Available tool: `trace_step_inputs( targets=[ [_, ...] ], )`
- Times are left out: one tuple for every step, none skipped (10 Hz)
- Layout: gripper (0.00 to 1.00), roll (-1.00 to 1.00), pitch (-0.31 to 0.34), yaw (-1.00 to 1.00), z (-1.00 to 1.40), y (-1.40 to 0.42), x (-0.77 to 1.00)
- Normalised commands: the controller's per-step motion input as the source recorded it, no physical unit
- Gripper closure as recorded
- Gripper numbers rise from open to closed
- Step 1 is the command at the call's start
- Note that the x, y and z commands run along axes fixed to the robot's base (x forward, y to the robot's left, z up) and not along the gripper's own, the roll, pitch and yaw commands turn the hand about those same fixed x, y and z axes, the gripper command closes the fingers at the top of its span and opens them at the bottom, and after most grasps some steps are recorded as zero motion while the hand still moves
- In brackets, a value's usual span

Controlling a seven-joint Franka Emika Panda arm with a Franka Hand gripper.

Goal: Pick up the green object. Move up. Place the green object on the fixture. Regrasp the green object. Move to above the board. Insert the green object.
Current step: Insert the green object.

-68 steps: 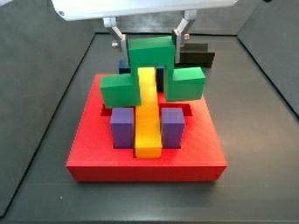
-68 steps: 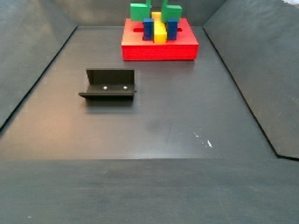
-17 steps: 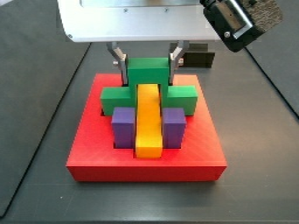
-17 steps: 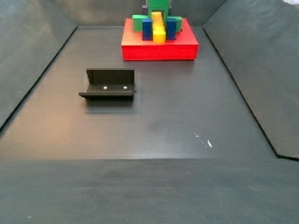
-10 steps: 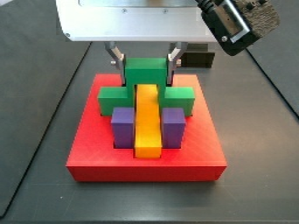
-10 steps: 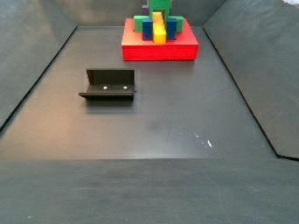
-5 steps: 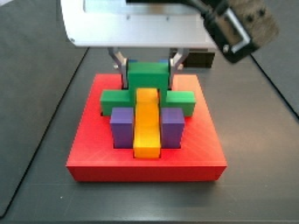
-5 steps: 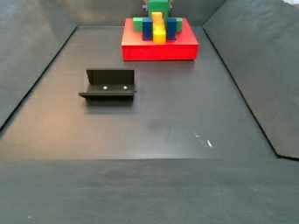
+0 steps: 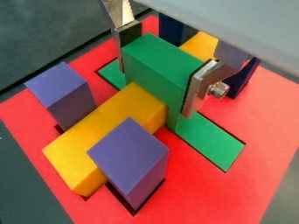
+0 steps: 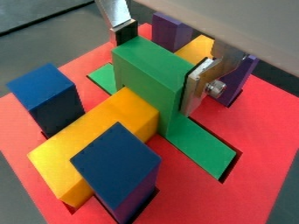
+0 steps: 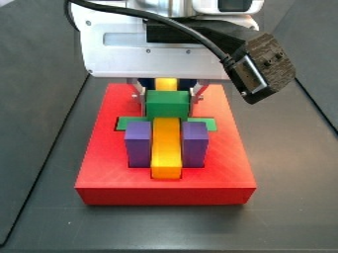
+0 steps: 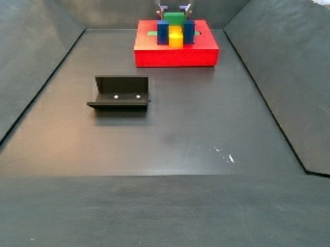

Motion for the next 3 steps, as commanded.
trace_step_inputs(
  targets=[
    [1.0, -0.03, 0.0, 0.0, 0.0, 0.01, 0.0],
    [1.0, 0.0, 0.0, 0.0, 0.0, 0.0, 0.0],
    [1.0, 0.0, 0.0, 0.0, 0.0, 0.0, 0.0]
  ],
)
